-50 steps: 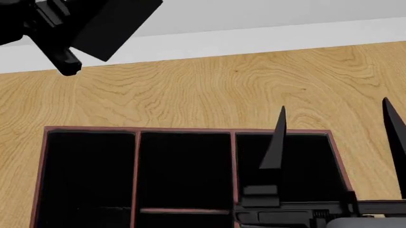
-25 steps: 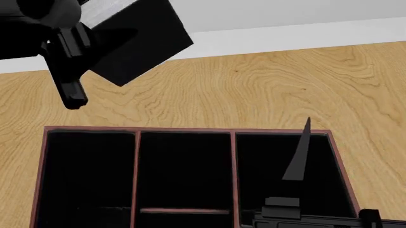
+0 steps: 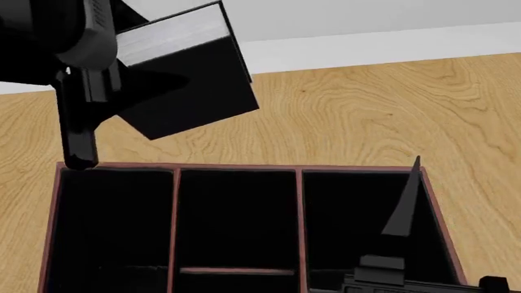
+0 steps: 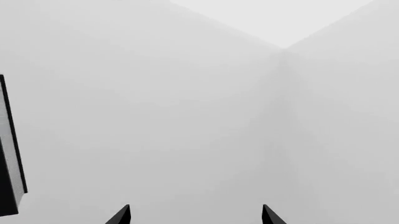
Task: Pick up the book and place it in the back compartment of the caddy.
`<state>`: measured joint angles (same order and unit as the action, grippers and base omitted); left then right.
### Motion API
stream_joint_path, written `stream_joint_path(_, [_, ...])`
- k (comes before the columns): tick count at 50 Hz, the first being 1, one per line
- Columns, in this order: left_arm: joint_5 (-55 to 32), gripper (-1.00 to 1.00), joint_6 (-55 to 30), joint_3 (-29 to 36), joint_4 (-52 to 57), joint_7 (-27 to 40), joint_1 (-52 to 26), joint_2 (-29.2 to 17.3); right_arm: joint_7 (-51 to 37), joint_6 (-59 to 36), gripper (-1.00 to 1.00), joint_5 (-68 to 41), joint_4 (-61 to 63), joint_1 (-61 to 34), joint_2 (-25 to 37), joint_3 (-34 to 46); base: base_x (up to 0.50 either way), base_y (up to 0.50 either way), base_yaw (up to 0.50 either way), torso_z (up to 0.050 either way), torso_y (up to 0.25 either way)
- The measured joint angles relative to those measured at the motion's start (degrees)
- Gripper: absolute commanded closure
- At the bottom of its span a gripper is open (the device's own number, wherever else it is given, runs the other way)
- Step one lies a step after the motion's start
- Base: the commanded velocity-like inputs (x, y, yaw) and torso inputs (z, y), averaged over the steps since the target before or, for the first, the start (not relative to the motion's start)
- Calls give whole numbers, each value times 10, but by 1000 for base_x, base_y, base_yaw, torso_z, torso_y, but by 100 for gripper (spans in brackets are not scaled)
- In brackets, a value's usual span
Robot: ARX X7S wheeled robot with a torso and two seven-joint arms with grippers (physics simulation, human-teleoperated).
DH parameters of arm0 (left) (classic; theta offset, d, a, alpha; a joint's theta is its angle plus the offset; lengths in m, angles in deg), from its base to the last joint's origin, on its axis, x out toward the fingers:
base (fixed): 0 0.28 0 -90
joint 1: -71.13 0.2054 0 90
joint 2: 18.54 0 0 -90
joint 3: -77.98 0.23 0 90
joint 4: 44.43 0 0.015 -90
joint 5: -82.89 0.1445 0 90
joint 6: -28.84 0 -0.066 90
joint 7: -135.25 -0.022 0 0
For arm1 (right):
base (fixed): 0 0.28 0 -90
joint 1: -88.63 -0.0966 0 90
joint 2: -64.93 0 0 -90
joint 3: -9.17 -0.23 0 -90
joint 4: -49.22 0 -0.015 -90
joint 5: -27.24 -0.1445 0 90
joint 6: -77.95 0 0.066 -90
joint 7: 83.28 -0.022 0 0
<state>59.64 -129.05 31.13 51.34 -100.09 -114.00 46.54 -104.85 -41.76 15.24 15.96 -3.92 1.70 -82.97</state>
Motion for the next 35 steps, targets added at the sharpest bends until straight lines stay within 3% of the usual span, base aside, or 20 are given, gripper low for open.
stream_joint_path(16, [-25,100,-16,41,27,-53,-33,-1,-16,-29,-100,-24,15,-18,16,-10,0,0,0,0,1])
stream_joint_path(35, [-35,100,-14,71,60,-50,-7,15,-31,-16,-100,-35,17,-1,21,-15,0,0,0,1,1])
